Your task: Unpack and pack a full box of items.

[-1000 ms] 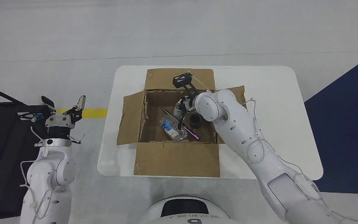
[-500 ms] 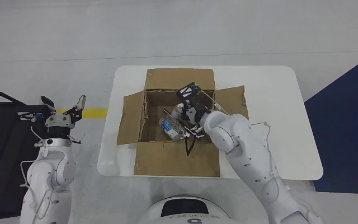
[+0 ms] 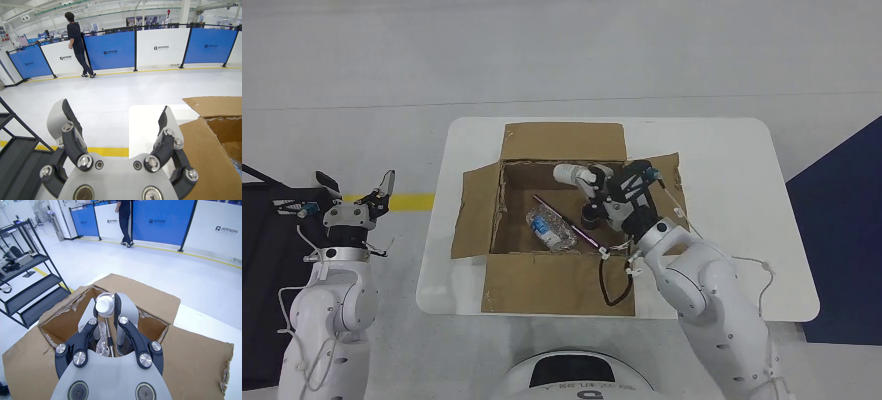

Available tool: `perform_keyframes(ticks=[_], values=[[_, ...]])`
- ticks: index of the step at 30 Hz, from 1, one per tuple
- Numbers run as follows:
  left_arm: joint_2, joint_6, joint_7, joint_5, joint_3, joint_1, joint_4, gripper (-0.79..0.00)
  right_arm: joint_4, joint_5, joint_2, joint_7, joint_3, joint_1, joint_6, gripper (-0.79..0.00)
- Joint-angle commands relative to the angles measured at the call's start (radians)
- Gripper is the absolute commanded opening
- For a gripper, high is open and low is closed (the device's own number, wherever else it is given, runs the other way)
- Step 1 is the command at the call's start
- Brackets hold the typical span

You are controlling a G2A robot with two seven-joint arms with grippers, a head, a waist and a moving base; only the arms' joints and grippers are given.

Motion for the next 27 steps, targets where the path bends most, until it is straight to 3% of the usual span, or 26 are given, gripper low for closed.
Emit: perform_keyframes(ticks=[1,7,10,16,22,27], values=[[0.0,0.0,0.0,0.0,0.0,0.0,0.0,0.0,0.002,0.001,0.0,0.002,-0.002,0.002,0.001,-0.785],[0.0,0.0,0.0,0.0,0.0,0.0,0.0,0.0,0.002,0.001,0.0,0.002,-0.002,0.002,0.001,-0.785],[0.0,0.0,0.0,0.0,0.0,0.0,0.0,0.0,-0.009,0.018,0.003,-0.055,0.04,-0.027,0.013,-0.785],[0.0,0.0,0.0,0.0,0.0,0.0,0.0,0.0,-0.084,0.058,0.021,-0.251,0.328,-0.27,0.089,-0.785],[0.0,0.0,0.0,0.0,0.0,0.0,0.0,0.0,-0.064,0.22,0.019,-0.475,0.591,-0.535,0.089,-0.785],[0.0,0.0,0.0,0.0,0.0,0.0,0.0,0.0,-0.008,0.298,0.015,-0.486,0.684,-0.602,0.105,-0.785]])
